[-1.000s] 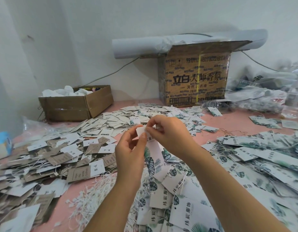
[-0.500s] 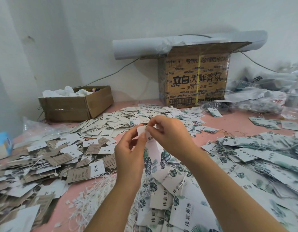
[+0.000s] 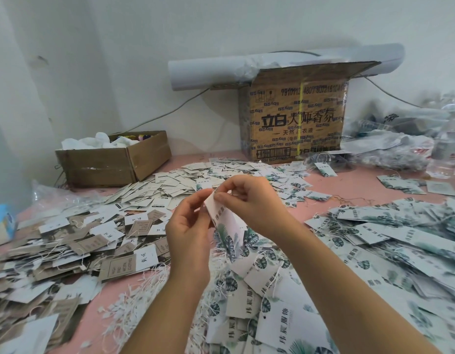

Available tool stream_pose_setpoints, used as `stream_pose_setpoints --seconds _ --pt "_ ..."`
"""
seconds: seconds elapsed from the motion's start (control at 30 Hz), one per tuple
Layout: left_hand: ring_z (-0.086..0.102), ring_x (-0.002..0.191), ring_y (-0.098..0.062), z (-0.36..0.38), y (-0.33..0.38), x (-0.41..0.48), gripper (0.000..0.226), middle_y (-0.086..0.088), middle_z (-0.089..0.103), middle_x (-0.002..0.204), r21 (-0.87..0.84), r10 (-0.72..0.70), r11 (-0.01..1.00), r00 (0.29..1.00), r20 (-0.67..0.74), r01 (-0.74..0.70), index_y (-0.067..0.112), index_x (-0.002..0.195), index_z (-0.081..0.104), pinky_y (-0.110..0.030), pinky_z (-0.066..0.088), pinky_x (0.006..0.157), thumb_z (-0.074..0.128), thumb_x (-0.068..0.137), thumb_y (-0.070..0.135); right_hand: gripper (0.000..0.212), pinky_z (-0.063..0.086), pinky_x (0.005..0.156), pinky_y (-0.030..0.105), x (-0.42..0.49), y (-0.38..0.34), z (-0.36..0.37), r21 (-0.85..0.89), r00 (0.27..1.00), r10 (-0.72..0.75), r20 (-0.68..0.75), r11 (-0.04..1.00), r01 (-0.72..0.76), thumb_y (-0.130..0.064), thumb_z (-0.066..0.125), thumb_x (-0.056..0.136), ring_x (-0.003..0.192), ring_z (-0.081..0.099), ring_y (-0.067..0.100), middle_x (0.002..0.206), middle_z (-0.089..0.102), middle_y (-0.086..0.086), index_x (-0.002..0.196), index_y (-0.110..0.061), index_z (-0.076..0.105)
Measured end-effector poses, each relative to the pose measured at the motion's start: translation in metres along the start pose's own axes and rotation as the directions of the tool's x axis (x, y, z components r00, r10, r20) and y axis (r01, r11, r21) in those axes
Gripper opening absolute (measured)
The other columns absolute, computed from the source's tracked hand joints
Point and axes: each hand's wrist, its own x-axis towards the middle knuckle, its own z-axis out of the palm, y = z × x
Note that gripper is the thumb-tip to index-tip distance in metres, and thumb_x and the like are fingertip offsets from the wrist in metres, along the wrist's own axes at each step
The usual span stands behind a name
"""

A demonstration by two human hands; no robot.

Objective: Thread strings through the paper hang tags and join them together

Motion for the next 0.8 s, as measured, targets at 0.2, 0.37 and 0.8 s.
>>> stream_pose_setpoints --seconds 0.2,0.37,0.8 --pt "0.066 0.077 -0.009 -0.005 -0.001 0.005 0.028 0.009 0.071 0.075 -0.007 0.002 1.000 0.999 -0.038 -0.003 0.022 0.081 0.068 -0.022 0.055 0.067 0.061 0.083 -0.005 0.012 0.026 0.042 0.006 0.000 0.000 0.002 0.050 0.998 -0.007 0.068 0.999 0.003 -0.014 0.067 0.084 0.038 0.039 -0.001 0.039 0.046 -0.020 0.075 -0.021 0.063" --pt "0.064 0.079 -0.011 -0.004 -0.003 0.006 0.033 0.004 0.069 0.086 0.072 -0.025 0.997 1.000 -0.012 0.026 0.027 0.087 0.063 -0.026 0.053 0.069 0.058 0.086 -0.006 0.011 0.024 0.042 0.011 0.000 0.002 0.002 -0.028 0.996 0.002 0.084 1.000 0.001 -0.017 0.065 0.086 0.040 0.037 0.001 0.039 0.042 -0.020 0.087 -0.026 0.059" --pt "0.054 0.055 0.008 -0.002 0.002 0.004 0.022 0.014 0.065 0.069 0.227 0.053 0.972 0.998 0.024 -0.057 0.027 0.089 0.052 -0.014 0.046 0.058 0.052 0.093 0.005 0.016 0.021 0.040 0.013 -0.001 -0.002 -0.006 -0.068 0.973 0.047 0.225 0.997 -0.032 -0.028 0.067 0.084 0.036 0.032 0.004 0.034 0.037 -0.014 0.069 -0.023 0.063"
